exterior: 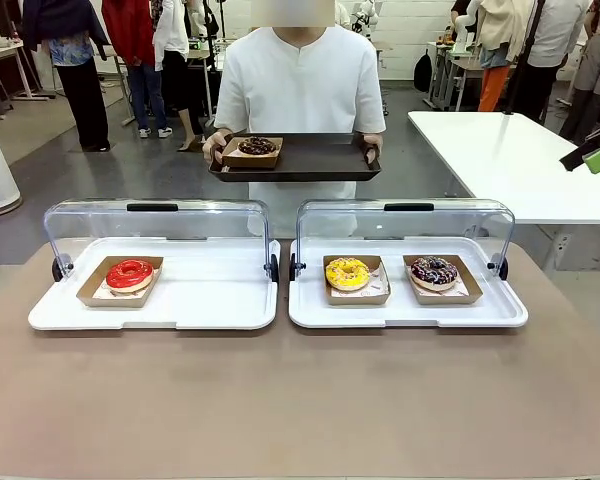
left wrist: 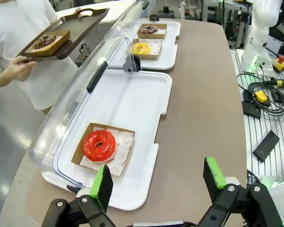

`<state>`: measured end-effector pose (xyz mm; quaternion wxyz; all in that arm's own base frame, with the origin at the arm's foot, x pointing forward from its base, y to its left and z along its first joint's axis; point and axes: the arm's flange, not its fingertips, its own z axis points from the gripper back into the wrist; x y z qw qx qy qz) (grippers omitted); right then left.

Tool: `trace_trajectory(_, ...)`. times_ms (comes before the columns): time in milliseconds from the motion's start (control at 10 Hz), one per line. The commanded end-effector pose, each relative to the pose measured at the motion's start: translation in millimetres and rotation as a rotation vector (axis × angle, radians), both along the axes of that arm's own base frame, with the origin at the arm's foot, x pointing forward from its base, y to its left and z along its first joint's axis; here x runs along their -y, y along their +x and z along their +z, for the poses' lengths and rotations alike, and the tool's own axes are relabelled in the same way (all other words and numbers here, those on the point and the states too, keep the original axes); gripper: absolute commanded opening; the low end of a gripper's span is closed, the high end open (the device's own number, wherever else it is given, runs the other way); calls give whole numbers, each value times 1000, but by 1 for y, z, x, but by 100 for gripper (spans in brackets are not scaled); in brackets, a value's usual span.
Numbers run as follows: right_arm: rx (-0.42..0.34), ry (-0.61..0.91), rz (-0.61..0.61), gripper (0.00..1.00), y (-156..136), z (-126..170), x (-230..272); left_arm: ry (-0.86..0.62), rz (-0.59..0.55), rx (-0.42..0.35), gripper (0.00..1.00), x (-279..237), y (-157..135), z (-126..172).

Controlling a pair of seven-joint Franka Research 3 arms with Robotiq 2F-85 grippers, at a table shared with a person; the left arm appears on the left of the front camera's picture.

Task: Provide the desired donut to the person.
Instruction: Pick up and lift the Paper togo box containing the Donut pointed at by the person.

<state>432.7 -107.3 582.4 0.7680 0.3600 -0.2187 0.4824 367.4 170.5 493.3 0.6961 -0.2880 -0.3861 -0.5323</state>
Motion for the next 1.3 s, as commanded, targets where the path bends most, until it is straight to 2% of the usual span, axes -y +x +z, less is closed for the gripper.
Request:
trace_trajectory(0, -4, 0, -3, 100, 1, 1, -2, -13, 0, 6, 100, -2, -1, -1)
trace_trajectory(1200, -4, 0, -3, 100, 1, 1, -2, -13, 0, 6, 100, -2, -1, -1)
